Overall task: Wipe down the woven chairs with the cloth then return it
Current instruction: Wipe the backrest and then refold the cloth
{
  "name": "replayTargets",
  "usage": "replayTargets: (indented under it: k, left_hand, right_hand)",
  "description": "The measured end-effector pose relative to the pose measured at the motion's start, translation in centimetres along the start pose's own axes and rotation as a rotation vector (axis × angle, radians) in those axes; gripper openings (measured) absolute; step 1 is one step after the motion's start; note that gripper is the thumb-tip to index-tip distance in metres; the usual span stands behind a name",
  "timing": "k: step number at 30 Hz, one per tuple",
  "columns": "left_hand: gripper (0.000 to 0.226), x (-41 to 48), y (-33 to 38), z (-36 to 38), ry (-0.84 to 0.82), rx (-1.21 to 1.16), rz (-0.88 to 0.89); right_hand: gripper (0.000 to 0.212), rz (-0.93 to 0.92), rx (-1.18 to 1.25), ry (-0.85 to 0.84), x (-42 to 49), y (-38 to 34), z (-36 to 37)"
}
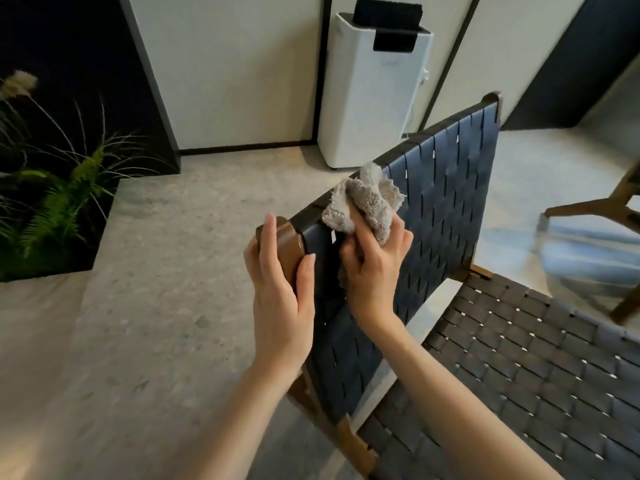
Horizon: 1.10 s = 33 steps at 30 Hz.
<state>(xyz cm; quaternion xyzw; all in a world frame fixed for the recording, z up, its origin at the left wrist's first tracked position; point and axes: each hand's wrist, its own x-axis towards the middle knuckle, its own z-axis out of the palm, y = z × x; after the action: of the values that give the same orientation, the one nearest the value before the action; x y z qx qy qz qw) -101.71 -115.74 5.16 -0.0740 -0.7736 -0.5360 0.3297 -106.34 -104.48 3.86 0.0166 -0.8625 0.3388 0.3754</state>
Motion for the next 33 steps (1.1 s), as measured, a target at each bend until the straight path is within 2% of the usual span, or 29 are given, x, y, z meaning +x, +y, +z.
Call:
replayTargets:
  k: [3, 7, 11, 14, 18, 26, 28, 33]
  left_hand:
    - [0.065, -2.1, -1.1, 1.2, 0.055, -0.016, 0.024]
    - [0.067, -4.6, -3.0, 2.6, 0.134, 0.051, 0.151]
    - [0.064, -6.2, -4.6, 3.4, 0.094, -0.009, 0.178]
    - [0.062, -6.6, -5.3, 3.5, 0.066, -0.039, 0.215]
    - [0.060, -6.8, -6.0, 3.6, 0.073, -0.028, 0.252]
    - [0.062, -11.9, -7.5, 4.2, -0.037, 0.021, 0.157]
    - [0.068, -13.1, -7.9, 4.1, -0.079, 0.063, 0.129]
    - [0.077, -13.7, -8.0, 3.2, -0.193, 0.088, 0.041]
  right_hand:
    - [0.038, 0.081, -0.048, 0.048, 1.5, 3.5, 0.5]
    - [0.043, 0.136, 0.051, 0.073, 3.6, 7.8, 1.2]
    - [0.041, 0.208, 0.162, 0.138, 4.4, 9.0, 2.0]
    - [0.040, 0.131, 0.258, 0.144, 2.7, 8.0, 2.2]
    - [0.043, -0.150, 0.377, 0.089, -3.2, 6.0, 2.0]
    - [0.046, -0.410, 0.272, 0.020, -9.2, 7.6, 1.2]
    - [0.047, -0.341, 0.225, 0.038, -8.5, 9.3, 1.4]
    - [0.043, 0.084, 0.220, 0.109, -4.2, 15.1, 1.5]
